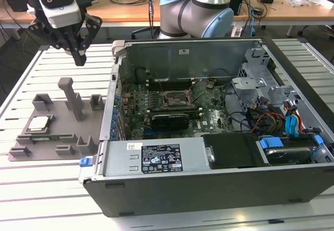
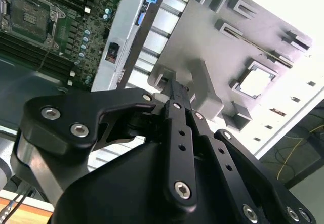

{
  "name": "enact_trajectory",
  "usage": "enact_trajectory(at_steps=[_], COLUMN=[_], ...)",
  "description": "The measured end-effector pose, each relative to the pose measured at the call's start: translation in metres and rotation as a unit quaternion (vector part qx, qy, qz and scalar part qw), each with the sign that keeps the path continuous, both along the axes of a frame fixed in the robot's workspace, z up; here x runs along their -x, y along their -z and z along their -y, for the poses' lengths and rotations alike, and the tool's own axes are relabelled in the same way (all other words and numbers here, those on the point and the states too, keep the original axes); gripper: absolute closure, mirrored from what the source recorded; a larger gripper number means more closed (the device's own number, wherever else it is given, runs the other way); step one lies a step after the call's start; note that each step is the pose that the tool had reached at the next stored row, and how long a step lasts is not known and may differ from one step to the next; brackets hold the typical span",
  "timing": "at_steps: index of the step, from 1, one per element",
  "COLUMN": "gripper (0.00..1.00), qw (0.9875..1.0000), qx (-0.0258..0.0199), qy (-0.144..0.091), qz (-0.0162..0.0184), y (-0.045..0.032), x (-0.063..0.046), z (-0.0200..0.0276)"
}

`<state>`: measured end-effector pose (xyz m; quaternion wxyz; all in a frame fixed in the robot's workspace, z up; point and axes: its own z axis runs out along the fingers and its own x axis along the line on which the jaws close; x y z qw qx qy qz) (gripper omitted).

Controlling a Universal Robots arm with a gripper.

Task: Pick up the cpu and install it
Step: 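Reach for the cpu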

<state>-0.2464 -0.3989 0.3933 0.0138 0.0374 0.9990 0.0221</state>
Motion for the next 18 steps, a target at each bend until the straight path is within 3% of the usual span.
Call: enact_trajectory(at_steps=[11,18], gripper=[0.89,0.89], qw=[1.0,1.0], qx=[0.0,0.0], qy=[0.0,0.0], qz=[0.0002,0.0002], y=[0.0,0.0012], x=[0.025,0.049], z=[0.0,0.0])
